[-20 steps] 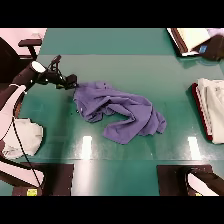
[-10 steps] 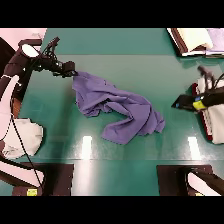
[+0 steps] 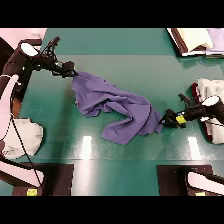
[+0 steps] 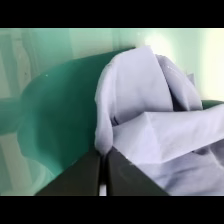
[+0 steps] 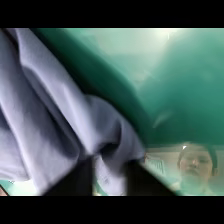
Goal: Fold the shirts.
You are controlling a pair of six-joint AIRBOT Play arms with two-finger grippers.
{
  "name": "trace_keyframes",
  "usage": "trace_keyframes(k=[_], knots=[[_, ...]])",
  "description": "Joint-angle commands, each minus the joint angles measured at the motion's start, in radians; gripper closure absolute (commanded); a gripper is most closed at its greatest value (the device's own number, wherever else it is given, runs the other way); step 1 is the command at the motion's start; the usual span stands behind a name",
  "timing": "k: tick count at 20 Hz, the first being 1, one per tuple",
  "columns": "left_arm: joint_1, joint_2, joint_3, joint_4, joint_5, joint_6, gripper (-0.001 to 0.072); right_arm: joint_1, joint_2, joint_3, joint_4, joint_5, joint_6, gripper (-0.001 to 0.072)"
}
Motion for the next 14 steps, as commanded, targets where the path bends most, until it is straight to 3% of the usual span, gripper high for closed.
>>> trace_keyframes(k=[1,6,14], knots=[[0.000,0.008,0.001,0.012,-0.028,0.000,0.0685,0.029,-0.013,-0.010,0.017,-0.077,-0.022,0.0698],[0.000,0.208,0.002,0.154,0.033,-0.002,0.0686,-0.039,0.213,0.142,0.017,-0.095,-0.028,0.0695],[0.000,0.711,0.220,0.187,0.174,-0.001,0.0685,-0.153,0.496,0.870,0.015,-0.040,-0.028,0.0695]])
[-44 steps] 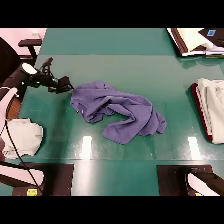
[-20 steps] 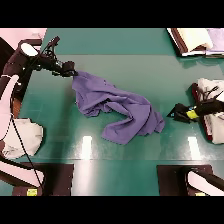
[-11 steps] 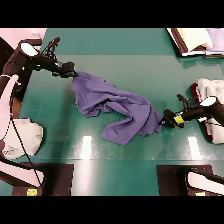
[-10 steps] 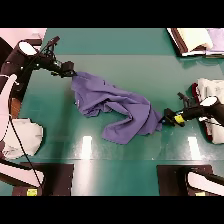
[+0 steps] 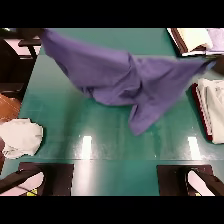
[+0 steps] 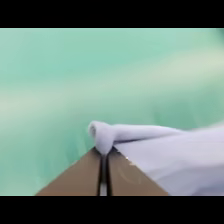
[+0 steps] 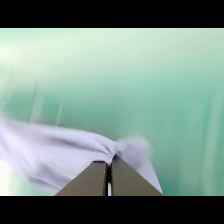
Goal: Fold the shirts.
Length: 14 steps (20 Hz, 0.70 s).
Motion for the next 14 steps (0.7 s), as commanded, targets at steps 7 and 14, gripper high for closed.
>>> trace_keyframes(k=[7,14], knots=[[0.000,0.307,0.386,0.017,0.075,-0.009,0.0687,-0.242,0.137,0.596,-0.001,0.203,0.000,0.0695],[0.000,0.293,0.256,0.018,0.046,-0.048,0.0687,-0.318,-0.005,0.710,0.023,0.307,0.021,0.0696]])
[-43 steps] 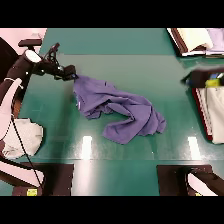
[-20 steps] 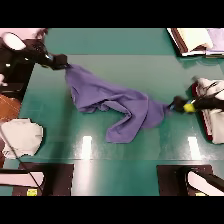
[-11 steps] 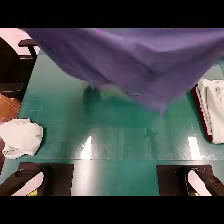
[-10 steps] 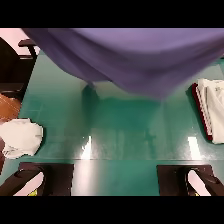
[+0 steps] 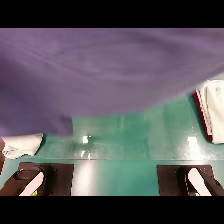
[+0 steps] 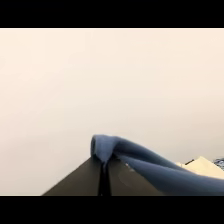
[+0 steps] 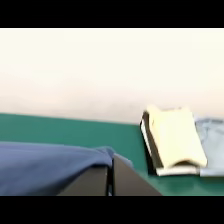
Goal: Fold the shirts.
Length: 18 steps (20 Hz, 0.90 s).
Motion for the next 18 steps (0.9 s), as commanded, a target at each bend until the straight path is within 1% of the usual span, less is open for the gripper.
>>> trace_keyframes(k=[1,4,7,9,12,15,17,18], knots=[[0.000,-0.026,-0.129,0.002,-0.049,-0.032,0.0687,-0.019,-0.074,-0.055,0.033,0.063,0.014,0.0696],[0.000,-0.132,-0.322,0.000,-0.166,-0.032,0.0686,0.062,-0.172,-0.245,0.006,0.096,0.013,0.0696],[0.000,-0.275,-0.530,-0.006,-0.176,-0.032,0.0685,0.242,-0.327,-0.403,-0.174,0.076,0.013,0.0696],[0.000,-0.388,-0.632,-0.006,-0.151,-0.031,0.0685,0.338,-0.457,-0.459,-0.266,0.005,0.013,0.0696],[0.000,-0.565,-0.663,-0.005,-0.079,-0.005,0.0684,0.416,-0.674,-0.423,-0.259,-0.126,0.013,0.0696],[0.000,-0.653,-0.658,-0.004,0.073,-0.005,0.0684,0.460,-0.855,-0.264,-0.259,-0.149,0.013,0.0695],[0.000,-0.660,-0.656,-0.002,0.142,-0.016,0.0682,0.469,-0.937,-0.150,-0.258,-0.143,0.013,0.0693],[0.002,-0.660,-0.645,-0.002,0.145,-0.028,0.0518,0.469,-0.966,-0.095,-0.253,-0.118,0.013,0.0612]])
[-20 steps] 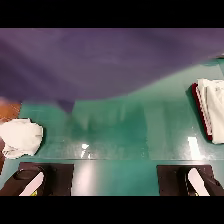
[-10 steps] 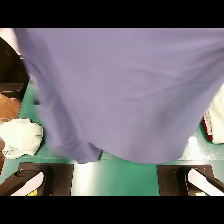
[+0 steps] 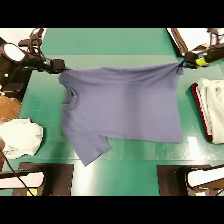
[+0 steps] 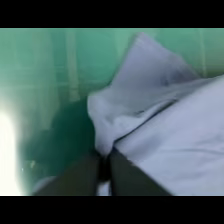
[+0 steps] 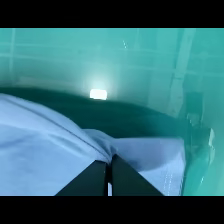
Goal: Fold the shirts.
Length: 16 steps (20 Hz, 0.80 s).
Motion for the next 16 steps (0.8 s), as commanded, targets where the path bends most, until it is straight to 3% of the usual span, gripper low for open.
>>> trace_keyframes(k=[1,2,3,5,7,12,16], knots=[[0.010,-0.042,0.019,-0.002,0.075,-0.027,0.0214,0.022,-0.146,0.178,0.020,0.029,0.000,0.0342],[0.025,-0.042,0.043,0.000,0.034,-0.051,0.0147,0.010,-0.153,0.206,0.064,0.058,-0.001,0.0202],[0.049,-0.041,0.074,-0.001,-0.037,-0.058,0.0171,-0.006,-0.144,0.209,0.109,0.087,-0.002,0.0204],[0.104,-0.018,0.103,-0.003,-0.194,-0.053,0.0172,-0.042,-0.083,0.143,0.194,0.138,-0.030,0.0279],[0.148,0.037,0.069,0.007,-0.303,-0.025,0.0172,-0.080,0.014,0.013,0.237,0.173,-0.060,0.0279],[0.183,0.305,-0.383,0.031,-0.309,-0.025,0.0172,-0.125,0.316,-0.415,0.310,0.120,-0.094,0.0279],[0.183,0.460,-0.742,0.004,-0.305,-0.050,0.0172,-0.125,0.485,-0.627,0.329,0.046,-0.095,0.0279]])
